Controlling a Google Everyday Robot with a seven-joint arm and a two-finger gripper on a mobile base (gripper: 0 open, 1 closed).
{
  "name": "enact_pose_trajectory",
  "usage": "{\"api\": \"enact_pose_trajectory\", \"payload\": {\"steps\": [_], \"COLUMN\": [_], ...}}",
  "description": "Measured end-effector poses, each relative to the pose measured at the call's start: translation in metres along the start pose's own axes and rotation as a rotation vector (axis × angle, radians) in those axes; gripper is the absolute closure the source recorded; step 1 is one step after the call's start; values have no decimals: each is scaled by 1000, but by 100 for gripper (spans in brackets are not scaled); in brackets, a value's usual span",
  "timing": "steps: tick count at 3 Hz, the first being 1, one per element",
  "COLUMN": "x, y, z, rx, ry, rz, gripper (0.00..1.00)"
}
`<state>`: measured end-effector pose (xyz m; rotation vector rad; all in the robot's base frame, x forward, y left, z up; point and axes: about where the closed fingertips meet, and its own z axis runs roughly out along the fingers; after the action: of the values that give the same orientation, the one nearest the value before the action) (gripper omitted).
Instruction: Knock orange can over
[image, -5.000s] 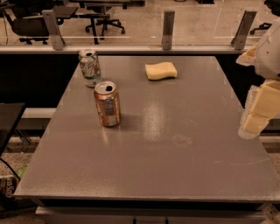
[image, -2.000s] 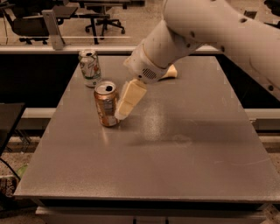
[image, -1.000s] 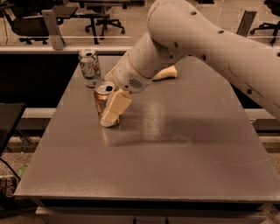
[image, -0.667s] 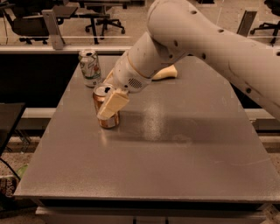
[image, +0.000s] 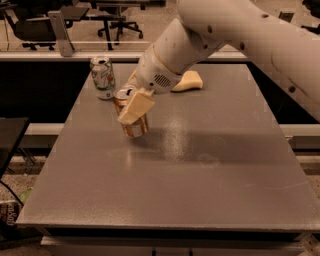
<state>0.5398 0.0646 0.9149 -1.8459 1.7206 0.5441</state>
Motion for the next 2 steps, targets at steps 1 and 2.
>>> {"api": "enact_pose_trajectory", "payload": {"steps": [1, 2], "x": [11, 28], "y": [-5, 0], "z": [-29, -48], "rx": [-9, -39], "ry": [128, 303], "rz": [17, -5], "gripper": [100, 100]}}
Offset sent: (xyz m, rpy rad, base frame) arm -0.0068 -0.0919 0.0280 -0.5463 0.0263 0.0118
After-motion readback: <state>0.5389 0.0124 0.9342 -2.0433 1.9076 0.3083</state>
